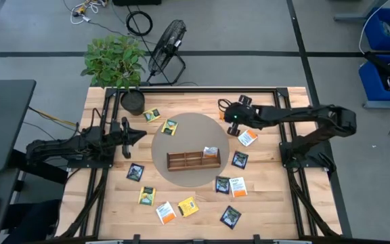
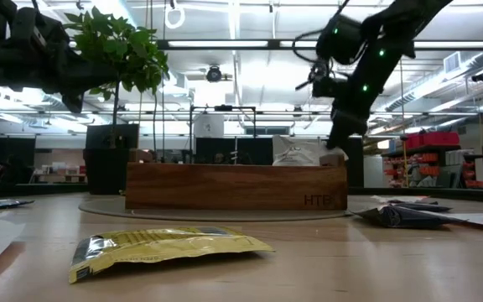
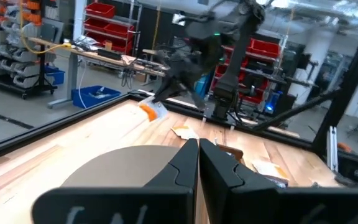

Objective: Pick & Place Tea
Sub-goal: Put the white tea bag into the right section of the wooden organizer

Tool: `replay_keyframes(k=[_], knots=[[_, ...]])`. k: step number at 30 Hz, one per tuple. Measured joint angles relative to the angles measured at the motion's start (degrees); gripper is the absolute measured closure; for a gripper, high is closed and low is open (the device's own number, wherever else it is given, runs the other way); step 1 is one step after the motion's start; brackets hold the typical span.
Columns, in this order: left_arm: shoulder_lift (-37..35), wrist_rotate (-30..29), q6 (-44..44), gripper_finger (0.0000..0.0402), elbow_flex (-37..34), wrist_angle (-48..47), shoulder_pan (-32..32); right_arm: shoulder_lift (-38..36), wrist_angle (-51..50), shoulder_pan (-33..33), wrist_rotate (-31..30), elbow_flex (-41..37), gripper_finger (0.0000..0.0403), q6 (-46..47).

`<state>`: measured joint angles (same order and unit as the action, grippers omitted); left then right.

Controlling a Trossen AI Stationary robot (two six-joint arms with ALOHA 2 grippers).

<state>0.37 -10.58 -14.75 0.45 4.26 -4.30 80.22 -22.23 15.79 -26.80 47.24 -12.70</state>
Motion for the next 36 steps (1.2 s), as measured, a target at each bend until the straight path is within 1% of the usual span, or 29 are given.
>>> replay_keyframes(k=[5,10,13,15,18,21,24,27,29,32,36], knots=[[0.01,-0.14,-1.77,0.0383,0.00,0.03,0.01,-1.98,2.99,-5.65,-1.87,0.04,0.0403,-3.79],[0.26,-0.23,-3.49,0.0380,0.00,0.26,0.01,-2.13,10.27,-11.63,-5.42,0.04,0.0403,-9.73],[1.68,-0.29,-4.72,0.0356,0.00,0.59,0.01,-2.11,14.43,-14.84,-6.77,0.45,0.0403,-12.97],[3.34,-0.30,-6.19,0.0327,0.00,1.04,-0.01,-2.04,14.44,-16.28,-6.75,1.98,0.0403,-13.49],[6.52,-0.30,-8.10,0.0274,0.00,4.06,0.01,-1.83,14.67,-17.93,-6.67,4.39,0.0403,-13.56],[10.32,-0.12,-8.37,0.0225,0.00,8.44,0.02,-1.81,15.14,-18.92,-5.04,5.83,0.0403,-14.13],[14.96,0.13,-8.63,0.0193,0.00,13.72,0.01,-1.81,15.86,-19.38,-4.24,6.32,0.0403,-13.97],[20.05,0.29,-8.63,0.0177,0.00,18.02,-0.03,-1.02,17.25,-19.41,-3.99,6.32,0.0403,-13.88],[23.66,0.32,-8.63,0.0173,0.00,21.95,-0.02,-0.24,17.99,-19.41,-3.49,6.32,0.0403,-13.92],[28.66,0.92,-8.20,0.0174,0.19,27.35,-0.02,1.17,18.91,-19.41,-0.83,6.34,0.0403,-14.64],[35.54,1.43,-7.09,0.0179,3.42,27.18,-0.02,2.72,20.17,-19.41,1.65,6.34,0.0403,-14.81]])
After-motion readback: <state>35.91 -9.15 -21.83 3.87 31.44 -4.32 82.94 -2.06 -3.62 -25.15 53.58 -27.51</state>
